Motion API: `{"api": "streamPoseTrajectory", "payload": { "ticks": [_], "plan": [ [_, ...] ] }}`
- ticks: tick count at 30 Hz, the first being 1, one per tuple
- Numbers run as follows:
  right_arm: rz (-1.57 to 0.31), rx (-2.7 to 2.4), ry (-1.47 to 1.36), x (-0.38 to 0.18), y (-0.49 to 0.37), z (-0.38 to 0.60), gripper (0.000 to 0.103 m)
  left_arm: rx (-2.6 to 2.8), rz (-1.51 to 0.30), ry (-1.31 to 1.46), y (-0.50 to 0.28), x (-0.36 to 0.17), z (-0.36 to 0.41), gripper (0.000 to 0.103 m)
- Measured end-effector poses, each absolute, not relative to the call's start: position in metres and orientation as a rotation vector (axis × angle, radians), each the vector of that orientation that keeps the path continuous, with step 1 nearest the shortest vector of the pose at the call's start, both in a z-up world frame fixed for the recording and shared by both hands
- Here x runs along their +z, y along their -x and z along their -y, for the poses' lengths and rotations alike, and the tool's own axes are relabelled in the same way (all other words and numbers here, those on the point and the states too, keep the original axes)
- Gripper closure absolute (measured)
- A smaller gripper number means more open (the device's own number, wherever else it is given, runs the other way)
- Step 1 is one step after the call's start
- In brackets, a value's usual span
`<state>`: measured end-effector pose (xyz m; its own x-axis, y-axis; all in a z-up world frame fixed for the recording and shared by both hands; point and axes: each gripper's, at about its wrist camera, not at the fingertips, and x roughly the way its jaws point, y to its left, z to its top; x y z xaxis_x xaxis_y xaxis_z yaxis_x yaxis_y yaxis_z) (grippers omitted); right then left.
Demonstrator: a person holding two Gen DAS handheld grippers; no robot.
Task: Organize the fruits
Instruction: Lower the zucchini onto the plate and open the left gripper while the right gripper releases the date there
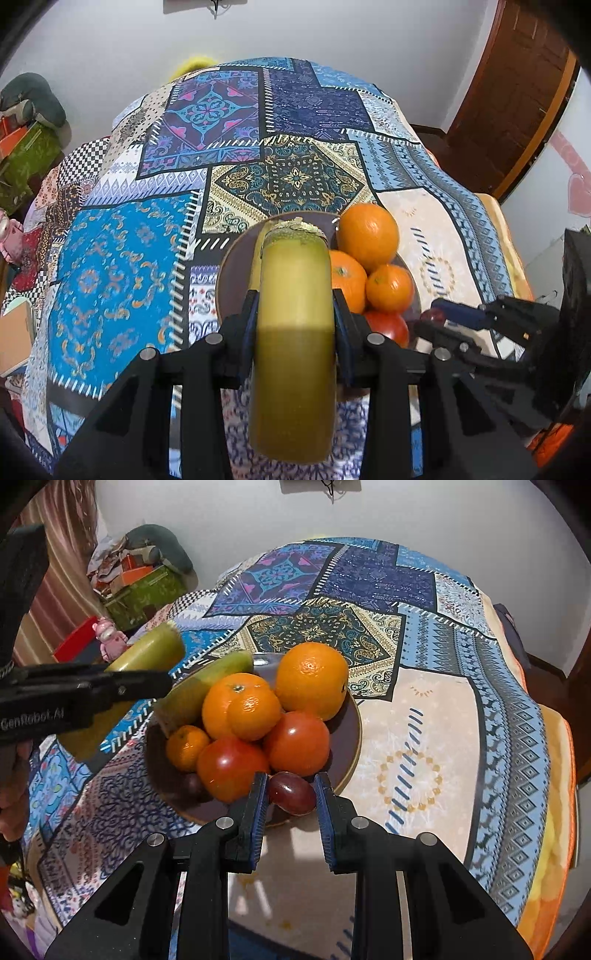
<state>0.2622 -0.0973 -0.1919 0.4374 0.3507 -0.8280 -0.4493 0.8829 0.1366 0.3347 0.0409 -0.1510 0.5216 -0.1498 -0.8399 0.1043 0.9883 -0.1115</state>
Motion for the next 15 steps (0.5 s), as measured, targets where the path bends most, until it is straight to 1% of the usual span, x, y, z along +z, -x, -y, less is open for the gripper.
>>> {"api": "streamPoseTrajectory", "payload": {
  "ticks": [7, 15],
  "plan": [
    [-1.016, 0.507, 0.111, -0.202, -0.268, 0.097, 0.079, -0.141, -1.020, 0.061, -0.354, -0.162, -0.042, 0.066],
    [-1.018, 0.508, 0.116, -0.207, -0.269, 0.094, 0.078, -0.147, -0.996, 0.065, -0.356, -0.167, -0.039, 0.066]
  ]
}}
